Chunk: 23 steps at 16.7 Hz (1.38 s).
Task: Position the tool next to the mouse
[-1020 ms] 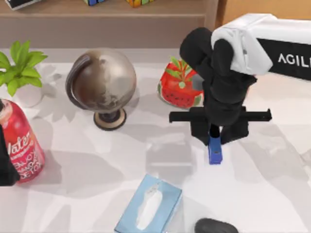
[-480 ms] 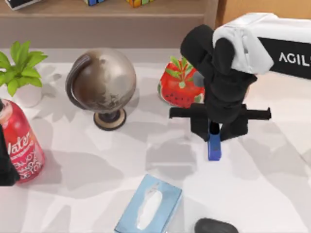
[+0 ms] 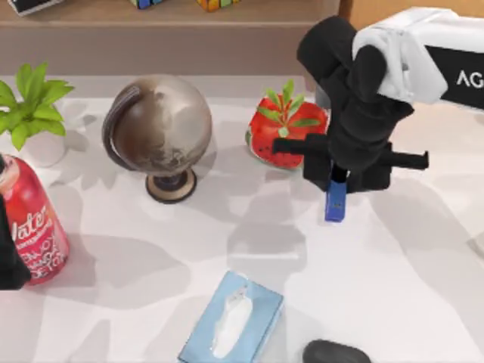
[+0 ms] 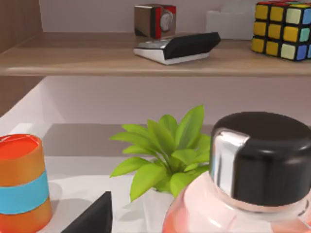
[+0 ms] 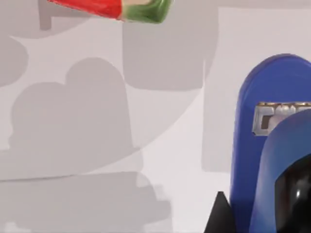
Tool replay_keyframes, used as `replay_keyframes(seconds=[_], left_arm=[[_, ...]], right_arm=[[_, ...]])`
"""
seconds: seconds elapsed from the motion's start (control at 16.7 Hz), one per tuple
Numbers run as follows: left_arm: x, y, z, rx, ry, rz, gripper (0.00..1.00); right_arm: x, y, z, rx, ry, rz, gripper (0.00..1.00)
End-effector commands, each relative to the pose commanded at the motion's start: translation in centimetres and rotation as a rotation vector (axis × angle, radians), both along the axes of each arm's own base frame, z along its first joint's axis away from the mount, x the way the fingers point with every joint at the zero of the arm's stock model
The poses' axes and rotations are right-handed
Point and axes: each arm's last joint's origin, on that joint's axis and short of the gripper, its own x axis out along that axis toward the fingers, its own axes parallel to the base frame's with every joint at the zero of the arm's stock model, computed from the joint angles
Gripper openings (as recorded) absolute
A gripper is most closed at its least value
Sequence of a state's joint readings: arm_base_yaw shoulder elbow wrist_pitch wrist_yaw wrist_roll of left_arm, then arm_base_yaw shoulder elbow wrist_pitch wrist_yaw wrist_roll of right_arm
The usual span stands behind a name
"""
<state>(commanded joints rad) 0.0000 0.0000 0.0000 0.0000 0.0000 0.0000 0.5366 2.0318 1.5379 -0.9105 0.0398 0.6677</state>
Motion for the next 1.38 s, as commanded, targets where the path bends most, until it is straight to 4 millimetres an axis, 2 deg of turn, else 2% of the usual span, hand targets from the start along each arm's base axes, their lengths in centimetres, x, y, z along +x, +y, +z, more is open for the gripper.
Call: replay_keyframes(seconds=[0.36, 0.6, 0.9, 1.14, 1.38], left_arm=[[0.0, 0.0, 0.0, 0.000, 0.000, 0.000, 1.00], [0.0, 0.0, 0.0, 0.000, 0.000, 0.000, 1.00], [0.0, 0.0, 0.0, 0.000, 0.000, 0.000, 1.00], [0.0, 0.0, 0.0, 0.000, 0.000, 0.000, 1.00], [0.0, 0.0, 0.0, 0.000, 0.000, 0.000, 1.00]], right_arm=[[0.3, -1.3, -0.5, -0.032, -0.015, -0.059, 0.00], [0.1, -1.4, -0.9, -0.047, -0.007, -0.063, 0.00], [-0.9, -0.1, -2.2, -0.053, 0.055, 0.009, 0.00], [-2.4, 1.9, -4.3, -0.056, 0.157, 0.128, 0.00], [-2.4, 1.9, -4.3, -0.056, 0.157, 0.128, 0.00]])
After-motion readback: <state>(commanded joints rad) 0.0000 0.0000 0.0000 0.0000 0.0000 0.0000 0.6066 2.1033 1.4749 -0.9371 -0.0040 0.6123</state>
